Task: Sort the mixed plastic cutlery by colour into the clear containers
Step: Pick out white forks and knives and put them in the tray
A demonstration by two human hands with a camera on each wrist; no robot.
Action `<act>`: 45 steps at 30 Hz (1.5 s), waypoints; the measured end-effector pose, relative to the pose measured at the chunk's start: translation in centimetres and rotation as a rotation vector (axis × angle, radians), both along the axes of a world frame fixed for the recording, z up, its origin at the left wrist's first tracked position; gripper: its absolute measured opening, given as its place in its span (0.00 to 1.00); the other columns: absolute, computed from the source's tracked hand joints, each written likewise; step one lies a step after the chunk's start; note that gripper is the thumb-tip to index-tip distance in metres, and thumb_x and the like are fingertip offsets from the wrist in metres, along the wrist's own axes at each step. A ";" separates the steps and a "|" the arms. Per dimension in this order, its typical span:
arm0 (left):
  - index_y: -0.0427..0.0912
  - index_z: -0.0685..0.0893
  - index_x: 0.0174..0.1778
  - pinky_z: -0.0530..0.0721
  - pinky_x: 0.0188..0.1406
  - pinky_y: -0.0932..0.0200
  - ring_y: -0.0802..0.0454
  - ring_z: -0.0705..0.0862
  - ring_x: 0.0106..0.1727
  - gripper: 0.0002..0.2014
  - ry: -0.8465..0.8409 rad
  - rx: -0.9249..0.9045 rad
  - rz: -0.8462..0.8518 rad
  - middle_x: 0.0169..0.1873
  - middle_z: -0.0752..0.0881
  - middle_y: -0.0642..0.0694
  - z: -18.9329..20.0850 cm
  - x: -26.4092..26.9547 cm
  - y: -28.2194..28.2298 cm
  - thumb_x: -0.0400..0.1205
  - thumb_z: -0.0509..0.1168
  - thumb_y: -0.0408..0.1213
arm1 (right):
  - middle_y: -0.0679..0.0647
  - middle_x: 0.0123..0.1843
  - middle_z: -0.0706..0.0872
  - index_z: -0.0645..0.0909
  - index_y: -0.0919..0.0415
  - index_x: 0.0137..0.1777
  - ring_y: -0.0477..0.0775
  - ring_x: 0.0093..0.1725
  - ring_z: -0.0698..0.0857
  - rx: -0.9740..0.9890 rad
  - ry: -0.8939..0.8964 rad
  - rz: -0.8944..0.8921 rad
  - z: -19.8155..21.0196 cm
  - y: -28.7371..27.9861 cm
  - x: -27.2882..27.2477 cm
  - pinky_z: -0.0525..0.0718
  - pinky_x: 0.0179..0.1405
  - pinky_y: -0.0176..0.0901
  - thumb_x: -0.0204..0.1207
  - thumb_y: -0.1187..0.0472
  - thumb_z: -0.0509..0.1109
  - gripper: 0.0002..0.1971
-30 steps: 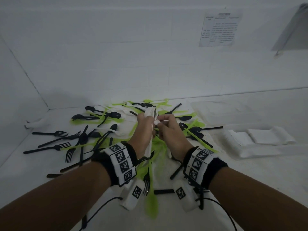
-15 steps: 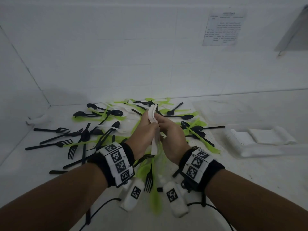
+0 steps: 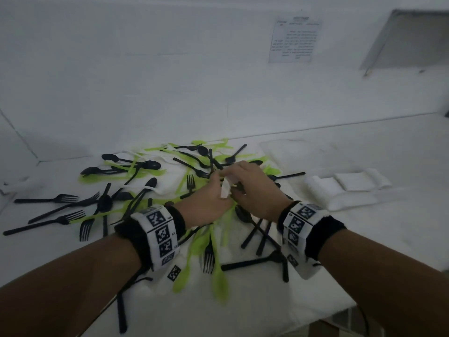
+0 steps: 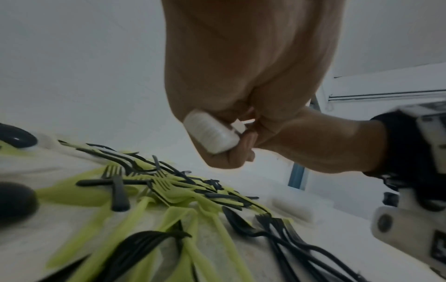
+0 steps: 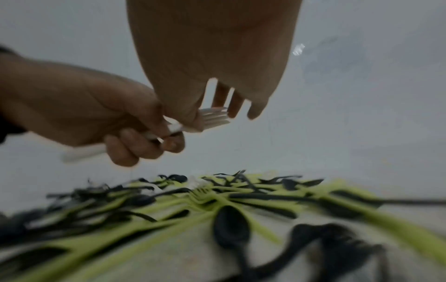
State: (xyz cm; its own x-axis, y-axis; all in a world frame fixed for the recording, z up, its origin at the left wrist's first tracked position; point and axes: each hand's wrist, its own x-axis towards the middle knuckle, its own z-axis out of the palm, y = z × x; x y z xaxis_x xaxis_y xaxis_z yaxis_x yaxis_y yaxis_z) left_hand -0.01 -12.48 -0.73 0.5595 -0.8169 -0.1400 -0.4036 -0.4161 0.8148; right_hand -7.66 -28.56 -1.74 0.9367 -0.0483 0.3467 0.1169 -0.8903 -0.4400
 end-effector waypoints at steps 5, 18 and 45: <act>0.52 0.62 0.81 0.87 0.44 0.45 0.50 0.87 0.45 0.27 -0.334 0.132 -0.181 0.55 0.87 0.48 -0.1 -0.8 -0.7 0.87 0.63 0.43 | 0.49 0.54 0.86 0.84 0.51 0.62 0.55 0.52 0.84 -0.077 0.078 -0.138 0.9 -3.5 -4.2 0.82 0.51 0.51 0.81 0.59 0.73 0.11; 0.48 0.78 0.76 0.78 0.57 0.52 0.50 0.81 0.55 0.17 -0.575 0.012 -0.272 0.57 0.83 0.51 0.2 -5.6 -13.1 0.93 0.56 0.46 | 0.55 0.52 0.86 0.82 0.49 0.70 0.62 0.52 0.84 -0.130 0.122 -0.307 -0.2 -17.7 -13.3 0.83 0.52 0.58 0.88 0.55 0.64 0.14; 0.49 0.86 0.57 0.79 0.58 0.60 0.54 0.83 0.55 0.08 -0.455 0.328 -0.236 0.52 0.85 0.55 -0.6 -13.3 -37.5 0.84 0.73 0.41 | 0.43 0.49 0.86 0.88 0.47 0.58 0.49 0.52 0.83 -0.176 0.619 -0.261 1.9 -41.8 -17.8 0.80 0.52 0.42 0.78 0.55 0.78 0.10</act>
State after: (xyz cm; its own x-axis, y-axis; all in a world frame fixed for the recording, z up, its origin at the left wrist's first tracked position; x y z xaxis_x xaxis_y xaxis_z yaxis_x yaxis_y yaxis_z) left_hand -13.31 -49.98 -1.29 0.4317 -0.8808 -0.1946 -0.7929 -0.4734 0.3836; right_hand -25.47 -70.37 0.13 0.9300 -0.2909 -0.2245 -0.3367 -0.9194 -0.2035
